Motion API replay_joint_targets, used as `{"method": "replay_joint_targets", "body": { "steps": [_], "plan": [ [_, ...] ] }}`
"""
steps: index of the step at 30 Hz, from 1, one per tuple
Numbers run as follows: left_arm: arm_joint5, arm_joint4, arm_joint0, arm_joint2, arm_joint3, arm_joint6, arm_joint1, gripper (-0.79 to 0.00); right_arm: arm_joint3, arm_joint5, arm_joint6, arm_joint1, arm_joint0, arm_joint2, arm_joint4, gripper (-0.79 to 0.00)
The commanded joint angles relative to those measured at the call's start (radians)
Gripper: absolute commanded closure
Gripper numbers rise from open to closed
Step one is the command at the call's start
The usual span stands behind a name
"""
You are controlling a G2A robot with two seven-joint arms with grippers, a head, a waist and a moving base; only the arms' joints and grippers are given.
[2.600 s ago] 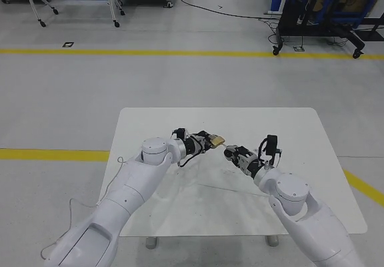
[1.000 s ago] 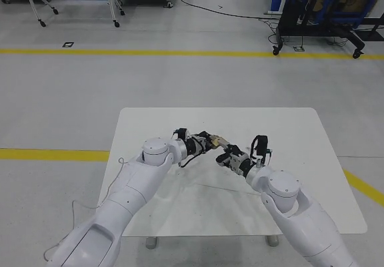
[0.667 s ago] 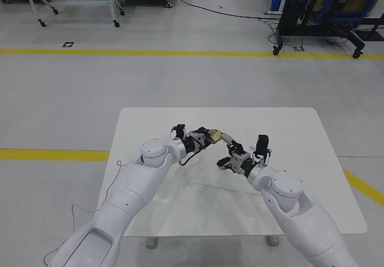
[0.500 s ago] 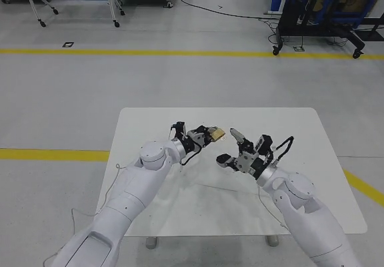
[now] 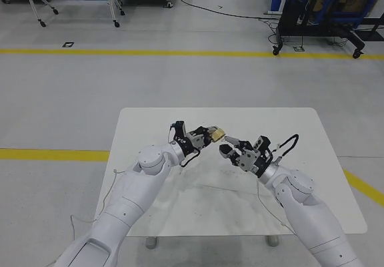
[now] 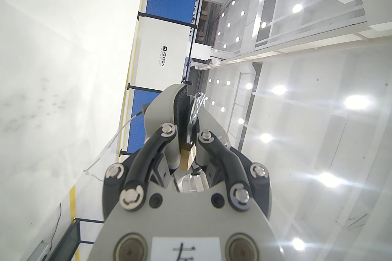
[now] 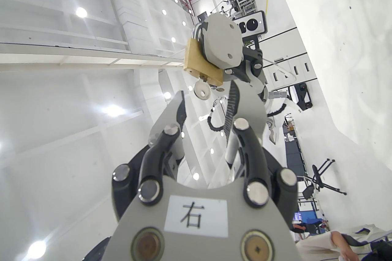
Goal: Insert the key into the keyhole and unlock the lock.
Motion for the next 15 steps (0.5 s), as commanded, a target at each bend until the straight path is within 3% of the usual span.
{"method": "replay_joint_targets", "body": {
  "steps": [1, 7, 11, 15],
  "plan": [
    [0.003, 0.0, 0.001, -0.003, -0.003, -0.002, 0.0, 0.0, 0.001, -0.008, -0.006, -0.002, -0.002, -0.003, 0.0, -0.166],
    [0.01, 0.01, 0.004, -0.008, -0.007, 0.001, 0.001, 0.0, 0.012, -0.018, -0.002, -0.006, -0.007, -0.004, 0.009, -0.117],
    [0.013, 0.025, 0.006, -0.006, -0.013, 0.01, 0.001, 0.0, 0.017, -0.018, 0.004, -0.008, -0.009, -0.003, 0.015, 0.0],
    [0.013, 0.032, 0.009, -0.007, -0.017, 0.016, 0.0, 0.0, 0.024, -0.016, 0.007, -0.01, -0.006, -0.005, 0.017, 0.0]
  ]
}}
